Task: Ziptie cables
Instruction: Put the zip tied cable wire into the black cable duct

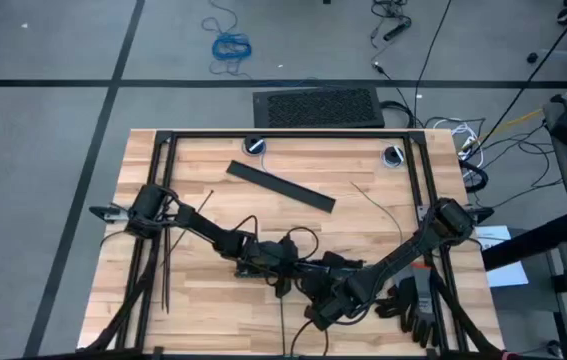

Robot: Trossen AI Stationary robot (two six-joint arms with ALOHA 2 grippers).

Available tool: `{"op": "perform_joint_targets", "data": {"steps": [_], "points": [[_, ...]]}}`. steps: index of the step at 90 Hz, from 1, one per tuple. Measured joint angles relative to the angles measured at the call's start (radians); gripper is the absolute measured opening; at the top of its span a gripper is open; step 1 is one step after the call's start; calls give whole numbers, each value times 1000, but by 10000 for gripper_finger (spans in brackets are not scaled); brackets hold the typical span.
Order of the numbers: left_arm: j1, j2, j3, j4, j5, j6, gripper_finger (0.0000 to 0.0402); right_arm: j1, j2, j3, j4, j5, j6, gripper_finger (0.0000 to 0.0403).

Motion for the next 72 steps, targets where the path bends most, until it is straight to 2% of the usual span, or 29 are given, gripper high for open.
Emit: {"op": "perform_joint_targets", "data": {"steps": [24,43,72], "points": [[-2,1,0,9,-27,-17,3,0,0,0,-1,8,125,0],[-23,5,0,31,-97,-17,3,11,0,0,-23,134,207,0],[-18,5,0,28,-123,-5,3,5,4,0,-75,142,239,0]]}}
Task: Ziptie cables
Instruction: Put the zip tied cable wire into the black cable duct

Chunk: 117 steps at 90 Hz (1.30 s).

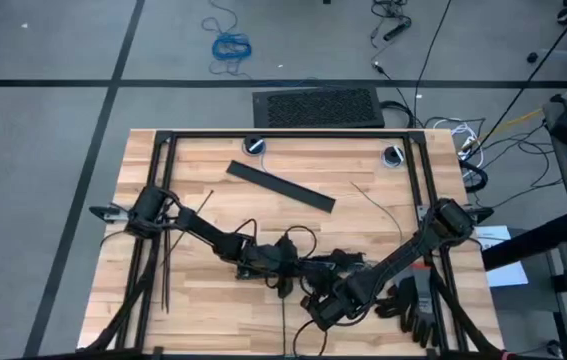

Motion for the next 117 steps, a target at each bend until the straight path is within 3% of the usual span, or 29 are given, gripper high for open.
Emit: {"op": "perform_joint_targets", "data": {"steps": [23,51,63,94,117], "points": [[14,1,0,-11,-48,-13,3,3,0,0,-14,-1,21,0],[33,24,0,47,-5,-47,3,4,0,0,-13,-10,14,0],[35,26,-4,83,77,-68,1,4,0,0,-13,-13,14,0],[36,26,-2,52,75,-168,1,5,0,0,-16,-18,14,0],[35,26,-2,52,74,-177,1,-11,0,0,9,-87,10,0]]}}
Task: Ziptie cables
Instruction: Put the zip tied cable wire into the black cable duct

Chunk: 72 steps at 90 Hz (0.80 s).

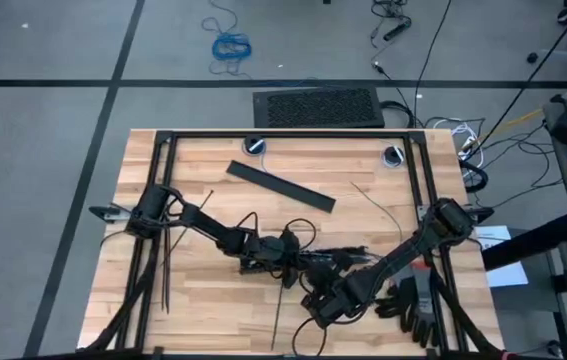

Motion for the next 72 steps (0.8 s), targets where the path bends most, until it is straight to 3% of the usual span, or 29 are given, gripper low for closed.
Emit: {"op": "perform_joint_targets", "data": {"steps": [17,72], "points": [[-9,0,0,0,-13,0,1,0,0,0,-2,45,-1,0],[-13,0,0,1,-14,8,1,-27,0,-29,29,21,69,0]]}}
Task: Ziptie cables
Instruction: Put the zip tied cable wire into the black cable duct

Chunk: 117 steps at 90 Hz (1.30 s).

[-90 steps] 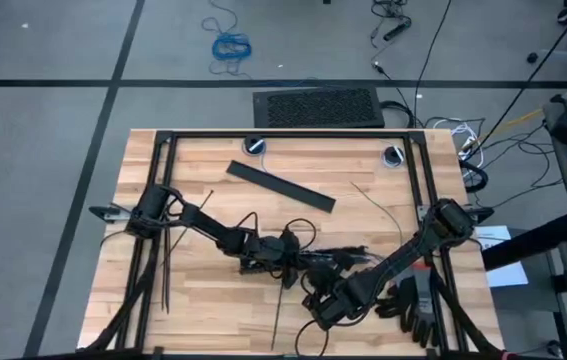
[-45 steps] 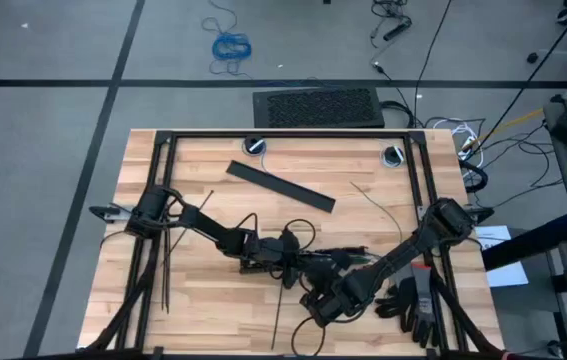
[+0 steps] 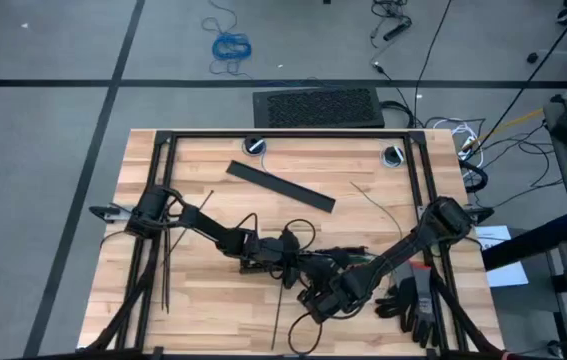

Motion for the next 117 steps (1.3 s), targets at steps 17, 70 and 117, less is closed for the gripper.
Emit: {"op": "perform_joint_targets", "data": {"steps": [17,70,117], "points": [[0,0,0,0,0,0,1,2,0,-46,39,-18,25,0],[-13,0,0,-3,-67,-11,1,9,0,-46,61,30,42,0],[-12,0,0,-3,-105,-8,1,9,0,-39,41,54,52,0]]}}
